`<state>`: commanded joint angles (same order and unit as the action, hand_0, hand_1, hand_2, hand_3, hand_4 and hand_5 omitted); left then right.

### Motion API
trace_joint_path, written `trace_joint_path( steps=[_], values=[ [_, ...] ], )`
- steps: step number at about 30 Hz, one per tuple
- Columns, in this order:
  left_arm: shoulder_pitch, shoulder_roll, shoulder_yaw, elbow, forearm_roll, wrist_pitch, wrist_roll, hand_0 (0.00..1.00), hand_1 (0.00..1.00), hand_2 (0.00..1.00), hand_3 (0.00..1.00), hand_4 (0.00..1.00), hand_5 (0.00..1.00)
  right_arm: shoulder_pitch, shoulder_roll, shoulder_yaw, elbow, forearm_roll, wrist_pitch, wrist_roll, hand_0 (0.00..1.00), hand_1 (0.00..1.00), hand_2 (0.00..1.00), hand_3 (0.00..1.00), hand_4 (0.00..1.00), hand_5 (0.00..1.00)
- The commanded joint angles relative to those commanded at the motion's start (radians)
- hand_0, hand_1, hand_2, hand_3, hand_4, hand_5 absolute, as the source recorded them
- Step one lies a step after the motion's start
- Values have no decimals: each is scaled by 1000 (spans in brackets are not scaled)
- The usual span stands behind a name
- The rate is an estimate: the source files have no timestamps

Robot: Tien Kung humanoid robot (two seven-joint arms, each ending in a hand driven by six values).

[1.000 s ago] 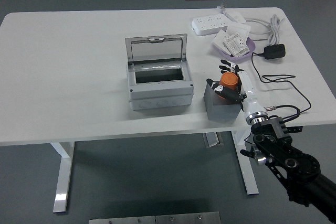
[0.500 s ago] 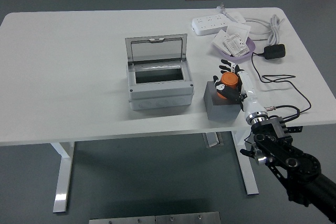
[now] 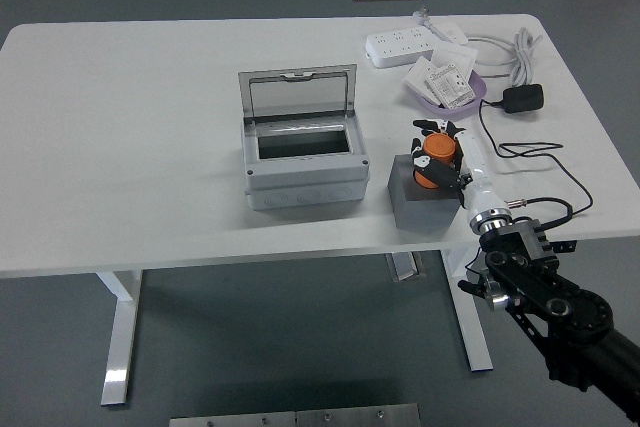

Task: Fetch the battery,place it into the box,close the lid of the box

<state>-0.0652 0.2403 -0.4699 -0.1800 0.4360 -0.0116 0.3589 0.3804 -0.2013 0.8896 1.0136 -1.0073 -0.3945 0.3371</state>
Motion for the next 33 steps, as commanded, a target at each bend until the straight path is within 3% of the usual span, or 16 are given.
trace_joint_path(
  steps=[17, 18, 23, 24, 29, 30, 33],
  values=[
    [-1, 0, 6, 0, -4, 7, -13, 573, 587, 504, 555, 523, 2, -3, 1, 2, 3, 5, -15, 4, 805, 776, 756, 634, 274, 109],
    [-1, 1, 6, 0, -4, 8, -14, 573, 587, 504, 555, 523, 2, -3, 1, 2, 3, 5, -17, 4, 672, 615, 655, 607, 174, 114],
    [0, 1, 7, 0, -5, 11, -17, 573, 587, 504, 555, 523, 2, -5, 0, 1, 4, 2, -25, 1, 672, 615, 655, 607, 174, 114],
    [0, 1, 6, 0, -4, 12, -17, 573, 587, 504, 555, 523, 2, -5, 0, 2, 5, 2, -27, 1, 562, 509, 595, 573, 2, 51],
    [-1, 1, 6, 0, -3, 15, -21, 573, 587, 504, 555, 523, 2, -3, 0, 5, 13, -4, -32, -5, 562, 509, 595, 573, 2, 51],
    [-2, 1, 6, 0, -3, 15, -22, 573, 587, 504, 555, 523, 2, -3, -1, 6, 14, -5, -31, -6, 327, 300, 473, 498, 2, 2],
    [-2, 1, 5, 0, -1, 17, -23, 573, 587, 504, 555, 523, 2, -2, -1, 6, 17, -6, -29, -10, 327, 300, 473, 498, 2, 2]
  ],
)
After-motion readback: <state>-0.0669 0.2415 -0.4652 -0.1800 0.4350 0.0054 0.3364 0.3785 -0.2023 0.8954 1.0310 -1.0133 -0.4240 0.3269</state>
